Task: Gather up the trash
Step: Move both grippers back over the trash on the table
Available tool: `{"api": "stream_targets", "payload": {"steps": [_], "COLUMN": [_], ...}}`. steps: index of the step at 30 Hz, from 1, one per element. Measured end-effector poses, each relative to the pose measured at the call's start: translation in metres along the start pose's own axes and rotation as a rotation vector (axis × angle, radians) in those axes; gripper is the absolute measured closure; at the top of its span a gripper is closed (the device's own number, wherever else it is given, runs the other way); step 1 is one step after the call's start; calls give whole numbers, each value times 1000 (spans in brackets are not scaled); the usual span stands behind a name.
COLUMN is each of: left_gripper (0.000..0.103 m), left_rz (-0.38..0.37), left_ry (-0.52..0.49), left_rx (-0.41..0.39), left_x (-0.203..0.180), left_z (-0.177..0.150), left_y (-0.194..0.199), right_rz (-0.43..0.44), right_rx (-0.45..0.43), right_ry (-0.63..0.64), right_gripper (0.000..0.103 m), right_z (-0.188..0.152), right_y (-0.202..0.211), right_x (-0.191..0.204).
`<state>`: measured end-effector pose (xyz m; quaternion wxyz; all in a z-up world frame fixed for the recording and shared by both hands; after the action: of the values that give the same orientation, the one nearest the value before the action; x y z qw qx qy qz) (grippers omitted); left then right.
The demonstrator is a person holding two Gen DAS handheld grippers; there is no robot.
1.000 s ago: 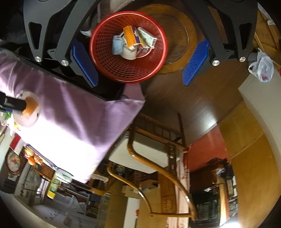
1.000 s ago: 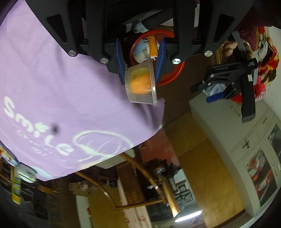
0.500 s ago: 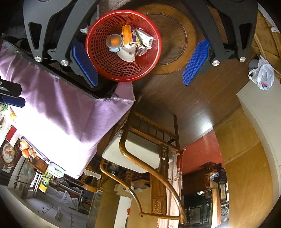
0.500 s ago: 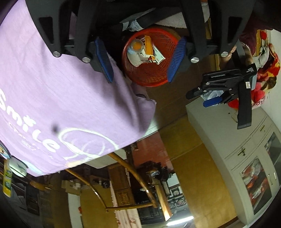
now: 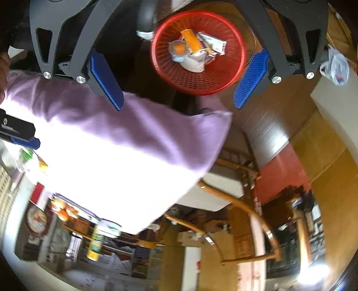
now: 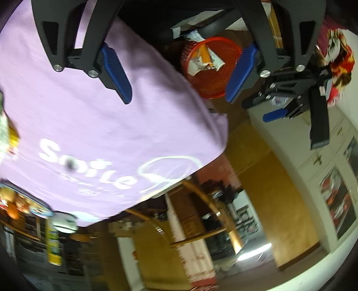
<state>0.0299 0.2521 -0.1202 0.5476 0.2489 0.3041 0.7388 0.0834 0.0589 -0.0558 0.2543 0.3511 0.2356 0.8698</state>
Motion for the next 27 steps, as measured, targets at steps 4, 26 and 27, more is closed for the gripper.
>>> {"api": "stream_targets", "payload": {"steps": [4,26,27], "left_gripper": [7,7,7], "left_rz": [-29,-253,-262], "left_ry": [-93,-376,-377], "left_rx": [-13,18,25], "left_x": [-51,-304,-310], "left_z": [13,71,72], "left_y": [2,-54,-56], "right_rz": [-78,-582,-598], "right_rx": [-67,-188,-174], "right_ry": [-31,-269,-266], "right_gripper": [11,6,6], "right_z": [-2,-28,-29], "right_y": [26,143,144], "right_x": [-37,-267,-271]}}
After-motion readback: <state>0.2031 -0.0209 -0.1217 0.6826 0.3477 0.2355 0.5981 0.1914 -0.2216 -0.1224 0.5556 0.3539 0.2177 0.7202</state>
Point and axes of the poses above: each gripper's, at about its wrist camera, not at the fingertips, and y roughly against the way its jaws point, x to its left, z to its top, the point moved 7 cm from there along -y, roughly the way its jaws point, and after that the axes turned 8 degrees about z, right-handed, at the moved point
